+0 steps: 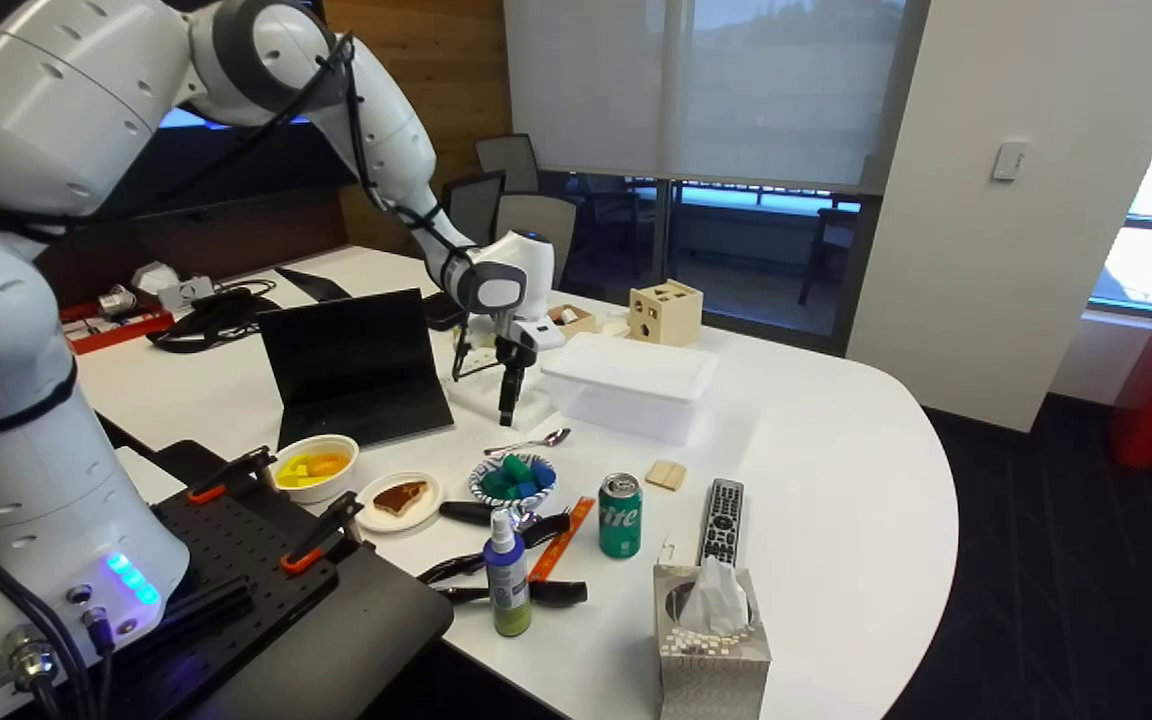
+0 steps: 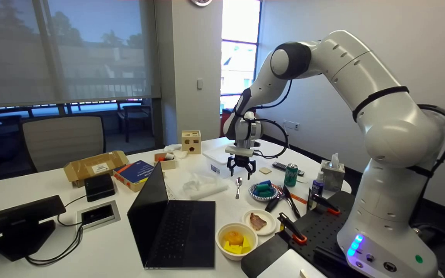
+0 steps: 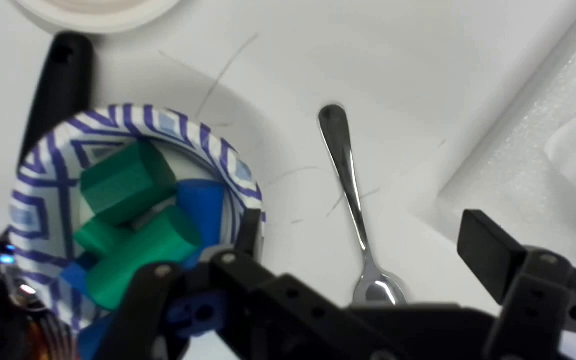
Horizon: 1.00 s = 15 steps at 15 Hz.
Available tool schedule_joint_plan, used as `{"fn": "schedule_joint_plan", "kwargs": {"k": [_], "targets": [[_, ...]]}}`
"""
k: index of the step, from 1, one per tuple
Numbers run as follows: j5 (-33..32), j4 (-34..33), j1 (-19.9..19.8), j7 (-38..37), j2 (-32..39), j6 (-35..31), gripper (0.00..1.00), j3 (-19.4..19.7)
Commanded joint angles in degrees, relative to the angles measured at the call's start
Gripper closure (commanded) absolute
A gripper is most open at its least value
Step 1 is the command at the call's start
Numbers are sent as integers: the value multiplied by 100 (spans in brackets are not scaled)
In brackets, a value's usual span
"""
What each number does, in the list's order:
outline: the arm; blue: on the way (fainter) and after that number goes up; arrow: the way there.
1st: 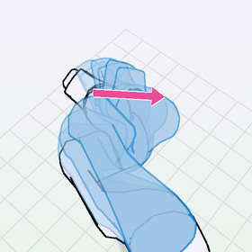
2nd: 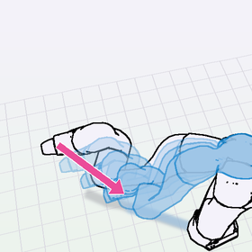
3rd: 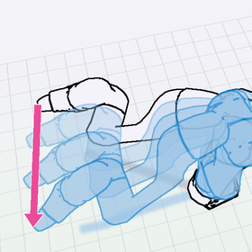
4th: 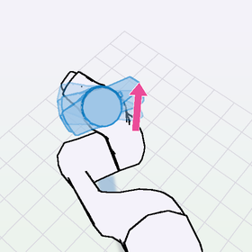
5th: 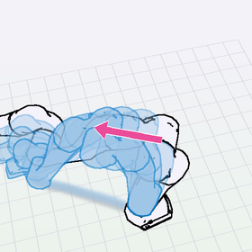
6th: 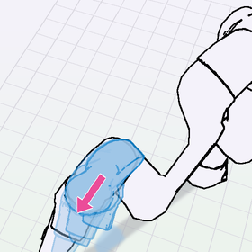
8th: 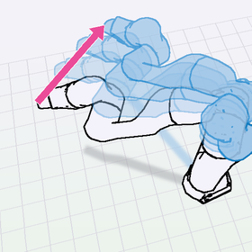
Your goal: Use the spoon to stir in the bowl, then remove two green blocks from the white bowl
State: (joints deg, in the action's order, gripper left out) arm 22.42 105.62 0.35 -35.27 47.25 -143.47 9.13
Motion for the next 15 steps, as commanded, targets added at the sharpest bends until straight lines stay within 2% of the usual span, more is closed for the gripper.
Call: {"fn": "schedule_joint_plan", "kwargs": {"k": [1,4,8,12,15], "targets": [[-260,1335,642,-1303,-1045,-160,0,516],[-537,1737,825,-2339,-1179,-230,0,766],[-787,2143,776,-3180,-1163,-665,0,889],[-846,2314,673,-3449,-990,-1533,0,964],[-747,2280,524,-3407,-799,-1846,0,894]]}}
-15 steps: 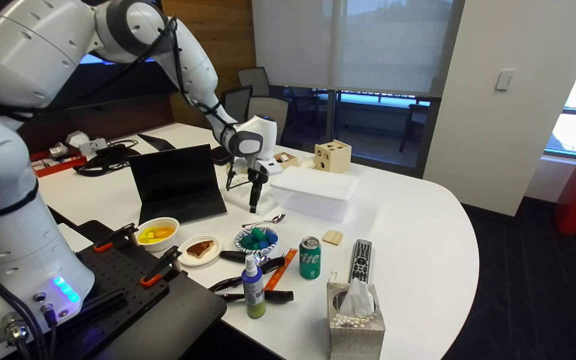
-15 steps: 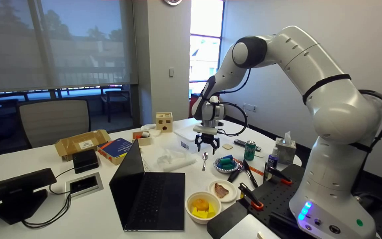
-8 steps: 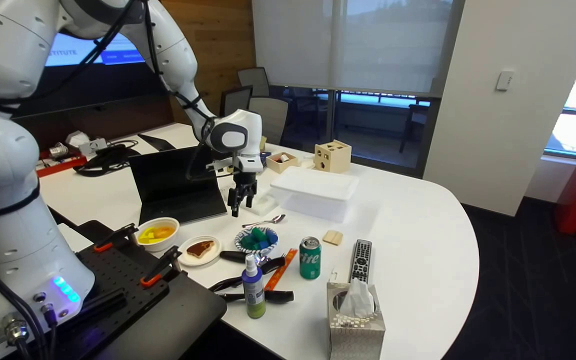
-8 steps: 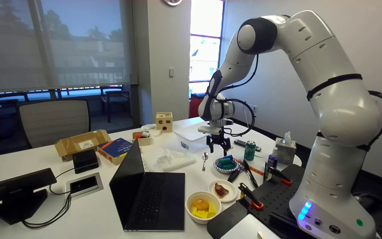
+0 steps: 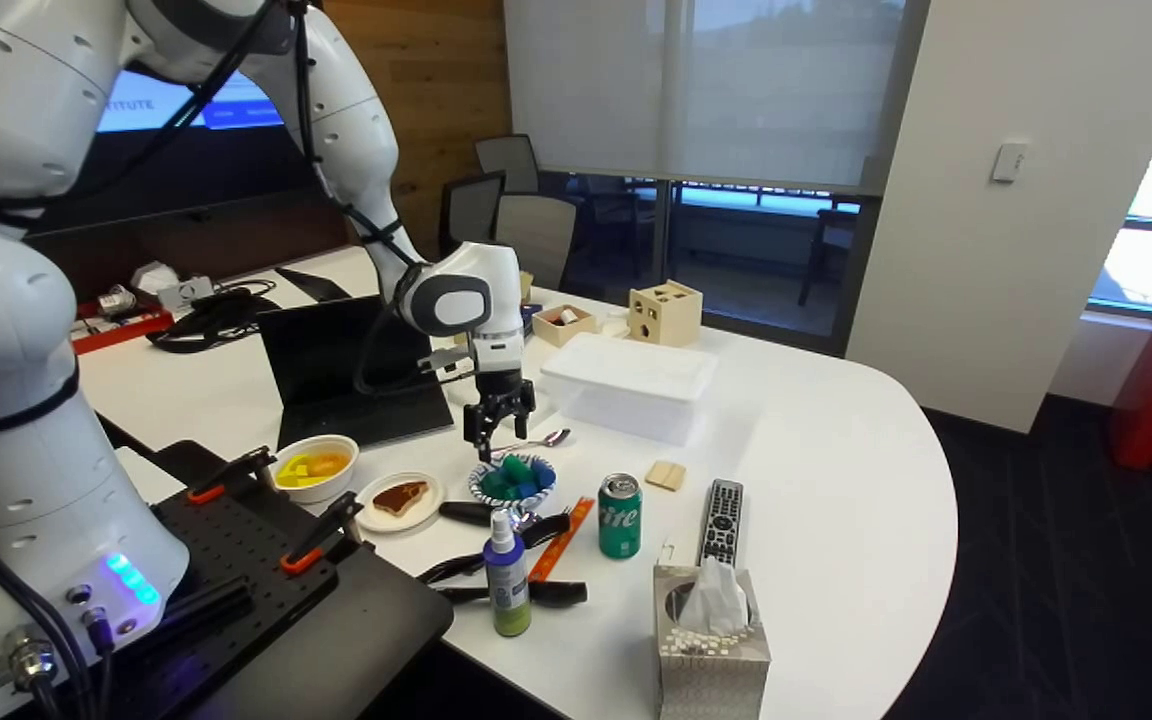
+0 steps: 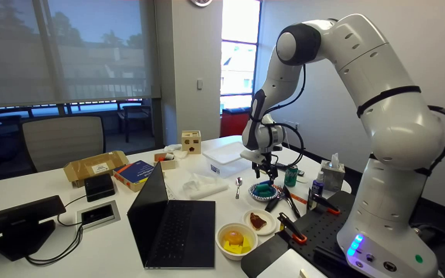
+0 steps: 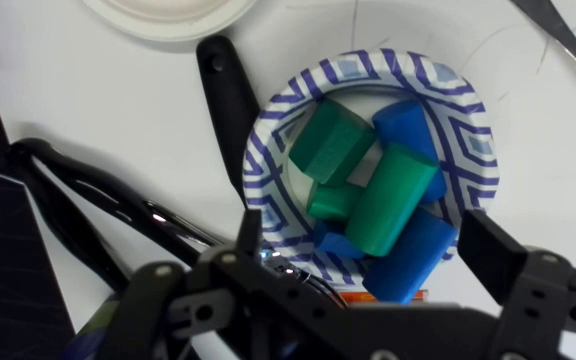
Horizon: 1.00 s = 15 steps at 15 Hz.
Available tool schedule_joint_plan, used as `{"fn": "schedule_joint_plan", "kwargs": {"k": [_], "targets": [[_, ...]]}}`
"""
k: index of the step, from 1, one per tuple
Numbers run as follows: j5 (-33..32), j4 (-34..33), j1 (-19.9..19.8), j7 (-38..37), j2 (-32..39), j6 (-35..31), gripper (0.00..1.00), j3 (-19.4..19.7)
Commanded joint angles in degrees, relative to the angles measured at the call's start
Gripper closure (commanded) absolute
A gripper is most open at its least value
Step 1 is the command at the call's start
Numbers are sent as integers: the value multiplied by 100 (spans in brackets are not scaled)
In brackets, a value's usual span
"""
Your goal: Use the spoon to stir in the bowl, then remove two green blocks from the white bowl
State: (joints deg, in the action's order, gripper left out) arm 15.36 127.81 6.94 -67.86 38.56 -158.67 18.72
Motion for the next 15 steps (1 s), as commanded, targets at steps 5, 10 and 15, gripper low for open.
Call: {"fn": "schedule_joint_plan", "kwargs": {"k": [5,10,15], "targets": [[64,-124,-389,-13,399,-529,0,-269],[123,-300,-573,62,602,-604,0,-489],[140,-461,-586,41,776,-541,49,-547]]}}
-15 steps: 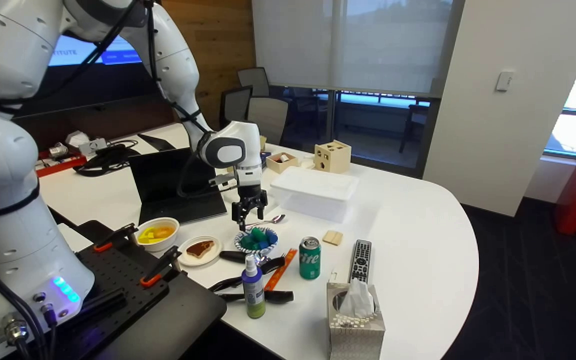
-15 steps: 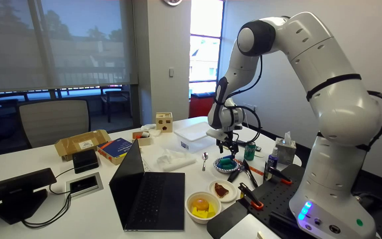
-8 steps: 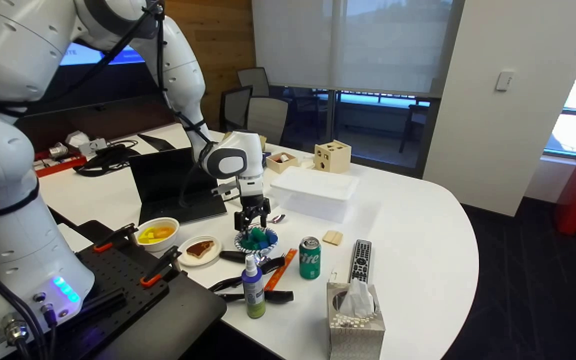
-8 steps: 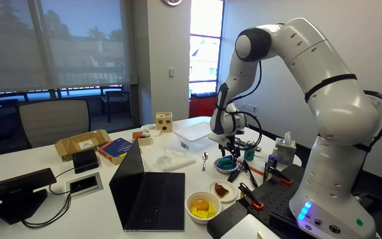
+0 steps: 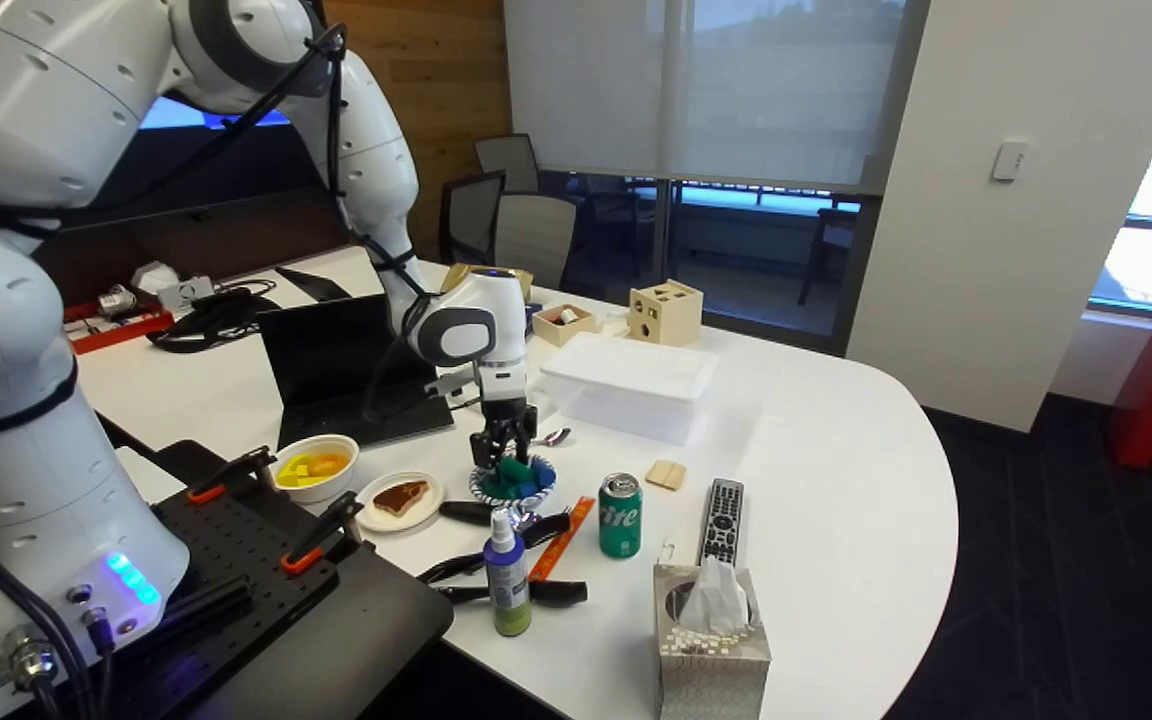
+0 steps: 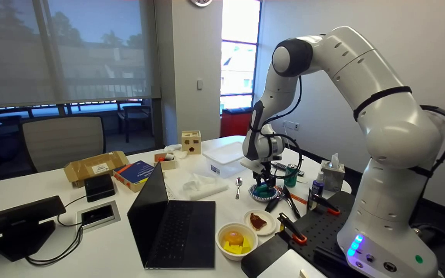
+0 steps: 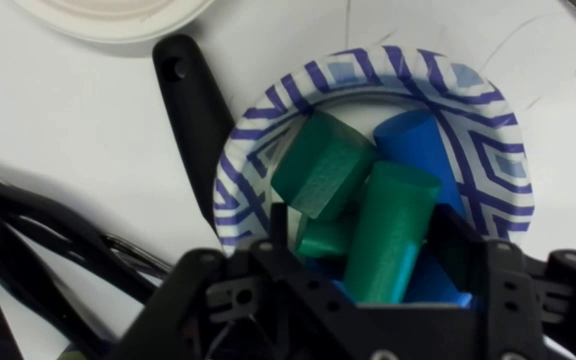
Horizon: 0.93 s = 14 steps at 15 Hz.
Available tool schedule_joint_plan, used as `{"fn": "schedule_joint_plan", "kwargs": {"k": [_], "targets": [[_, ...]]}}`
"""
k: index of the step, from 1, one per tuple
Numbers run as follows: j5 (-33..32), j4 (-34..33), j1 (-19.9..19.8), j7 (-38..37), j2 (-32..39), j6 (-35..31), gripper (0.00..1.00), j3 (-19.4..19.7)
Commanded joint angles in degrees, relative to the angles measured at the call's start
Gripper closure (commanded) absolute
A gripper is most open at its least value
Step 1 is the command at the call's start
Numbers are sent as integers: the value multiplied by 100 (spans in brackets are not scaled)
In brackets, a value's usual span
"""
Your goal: Use the spoon to stir in the bowl, then remove two green blocks from the white bowl
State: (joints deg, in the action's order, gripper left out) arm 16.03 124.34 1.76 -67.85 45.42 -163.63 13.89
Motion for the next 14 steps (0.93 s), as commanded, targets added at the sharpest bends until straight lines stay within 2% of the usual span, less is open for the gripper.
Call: {"fn": "schedule_joint_plan", "kwargs": {"k": [1,5,6,12,14], "targets": [[65,-126,-51,36,107,-38,58,-49],[5,-68,81,-5,7,-3,87,64],[-34,-40,152,-18,-52,19,91,125],[-224,246,578,-25,-532,206,91,318],[-322,344,713,46,-721,235,91,261]]}}
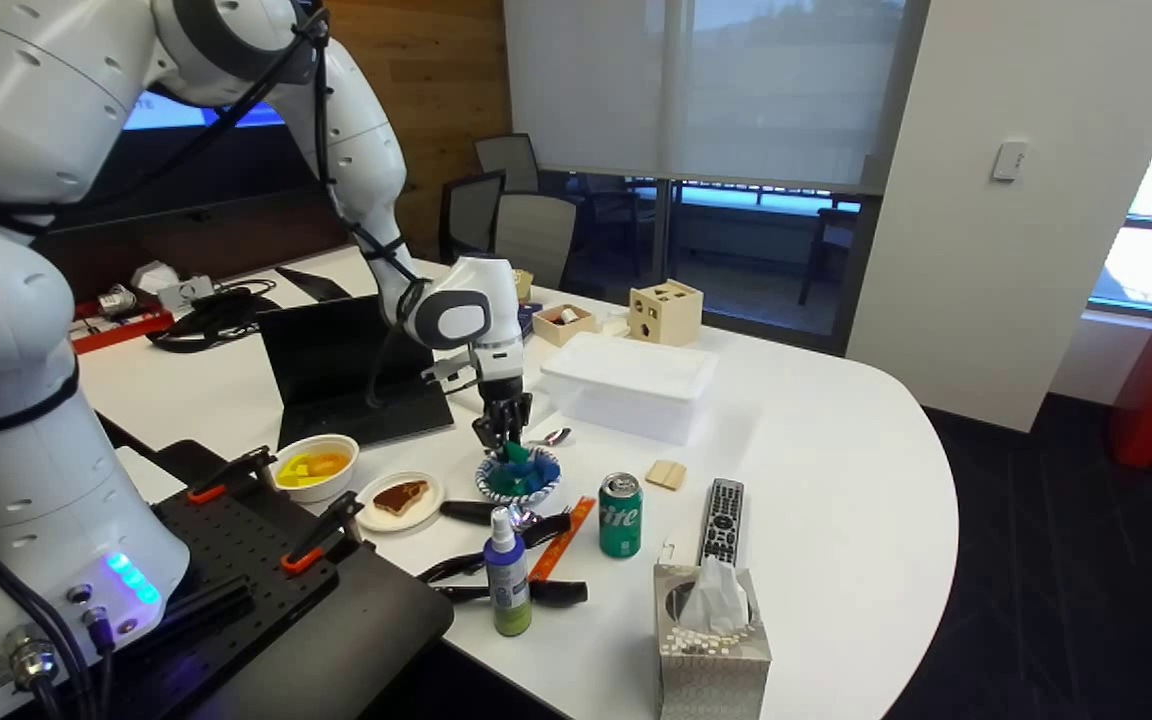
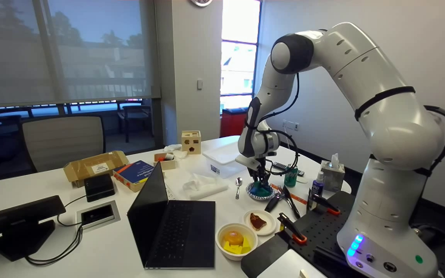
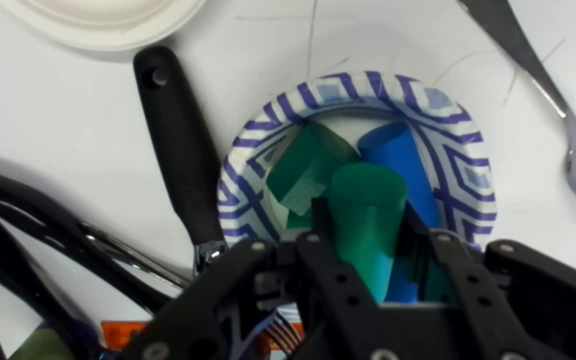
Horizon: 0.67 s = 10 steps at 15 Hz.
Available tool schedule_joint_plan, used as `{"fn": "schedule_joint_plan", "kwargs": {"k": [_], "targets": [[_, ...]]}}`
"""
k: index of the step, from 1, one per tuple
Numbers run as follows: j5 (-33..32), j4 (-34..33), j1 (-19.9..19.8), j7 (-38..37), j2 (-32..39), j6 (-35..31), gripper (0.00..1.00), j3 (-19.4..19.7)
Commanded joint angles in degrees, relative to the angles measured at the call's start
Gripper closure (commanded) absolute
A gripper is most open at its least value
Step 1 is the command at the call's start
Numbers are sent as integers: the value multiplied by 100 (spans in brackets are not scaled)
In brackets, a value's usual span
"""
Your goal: Use the spoon to stir in the bowl, then remove two green blocks from the white bowl
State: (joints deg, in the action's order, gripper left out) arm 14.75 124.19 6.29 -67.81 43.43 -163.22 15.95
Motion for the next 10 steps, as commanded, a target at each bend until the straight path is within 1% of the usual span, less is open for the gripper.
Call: {"fn": "schedule_joint_plan", "kwargs": {"k": [1,5,7,9,10], "targets": [[-237,405,333,39,-605,252,91,20],[-129,727,518,-171,-812,570,91,-325],[-64,930,651,-543,-823,904,91,-381],[-89,1040,756,-1057,-719,1136,91,-352],[-111,1061,743,-1211,-683,1228,91,-379]]}}
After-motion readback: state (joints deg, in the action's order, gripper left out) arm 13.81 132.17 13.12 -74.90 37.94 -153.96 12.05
